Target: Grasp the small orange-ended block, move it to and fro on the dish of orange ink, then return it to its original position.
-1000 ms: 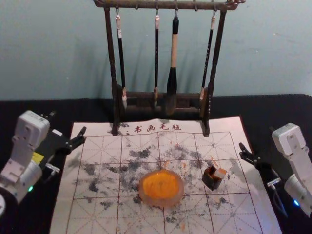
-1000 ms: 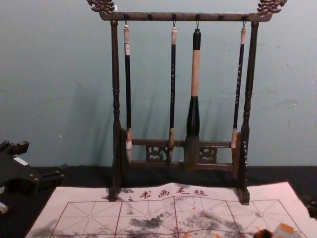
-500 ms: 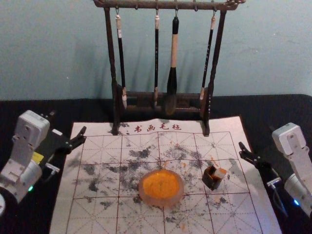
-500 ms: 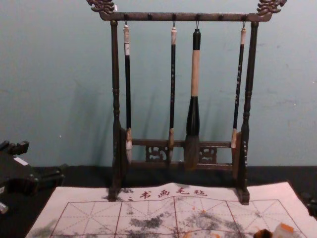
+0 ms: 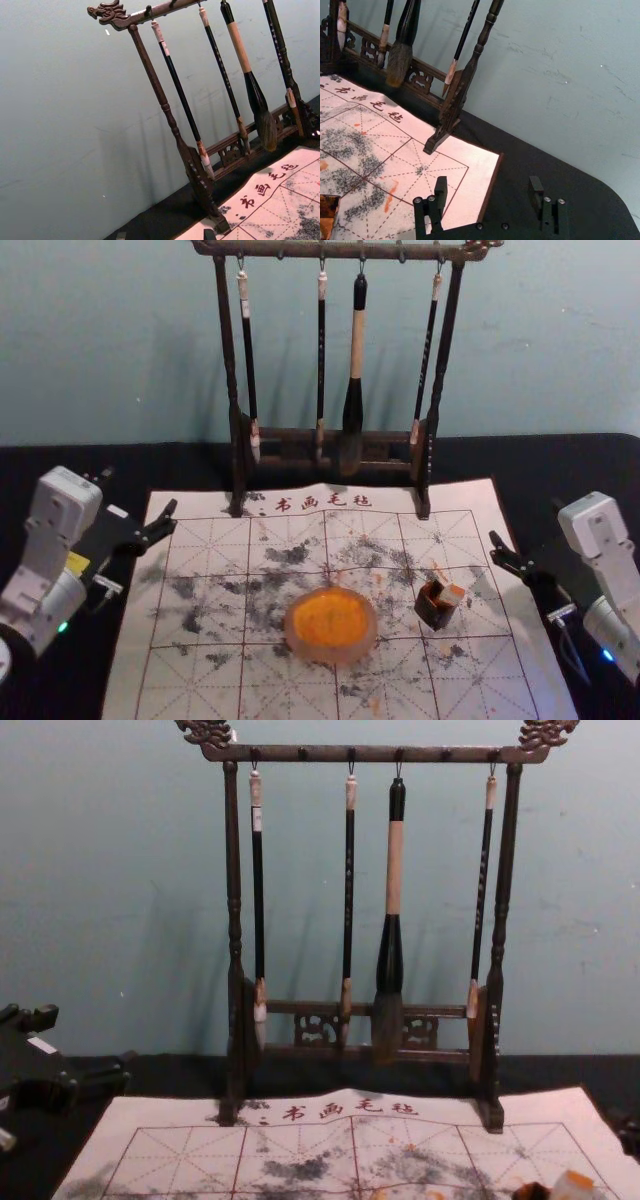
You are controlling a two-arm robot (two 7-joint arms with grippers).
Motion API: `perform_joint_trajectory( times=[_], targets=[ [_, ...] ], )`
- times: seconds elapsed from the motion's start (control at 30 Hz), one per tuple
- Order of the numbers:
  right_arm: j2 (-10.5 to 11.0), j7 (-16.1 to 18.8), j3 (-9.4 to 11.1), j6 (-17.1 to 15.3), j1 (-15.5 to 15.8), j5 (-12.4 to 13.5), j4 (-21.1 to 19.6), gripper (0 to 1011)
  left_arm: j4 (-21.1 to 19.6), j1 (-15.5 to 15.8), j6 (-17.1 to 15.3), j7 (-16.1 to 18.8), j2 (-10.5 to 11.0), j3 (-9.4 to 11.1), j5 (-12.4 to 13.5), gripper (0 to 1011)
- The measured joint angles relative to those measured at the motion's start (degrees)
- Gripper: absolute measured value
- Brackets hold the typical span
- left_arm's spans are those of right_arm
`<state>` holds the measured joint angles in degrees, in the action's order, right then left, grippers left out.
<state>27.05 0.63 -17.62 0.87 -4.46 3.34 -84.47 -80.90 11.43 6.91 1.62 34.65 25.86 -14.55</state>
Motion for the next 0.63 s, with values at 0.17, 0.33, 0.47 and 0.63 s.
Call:
perform_joint_trajectory(
  times=[0.17,0.33,0.47,0.63],
  targets=[
    [0.0,0.0,0.0,0.0,0.0,0.0,0.0,1000,0.0,0.0,0.0,0.0,0.0,0.0,0.0,1001],
    [0.0,0.0,0.0,0.0,0.0,0.0,0.0,1000,0.0,0.0,0.0,0.0,0.0,0.0,0.0,1001],
    [0.0,0.0,0.0,0.0,0.0,0.0,-0.1,1000,0.0,0.0,0.0,0.0,0.0,0.0,0.0,1001],
    [0.0,0.0,0.0,0.0,0.0,0.0,-0.1,1000,0.0,0.0,0.0,0.0,0.0,0.0,0.0,1001]
  ],
)
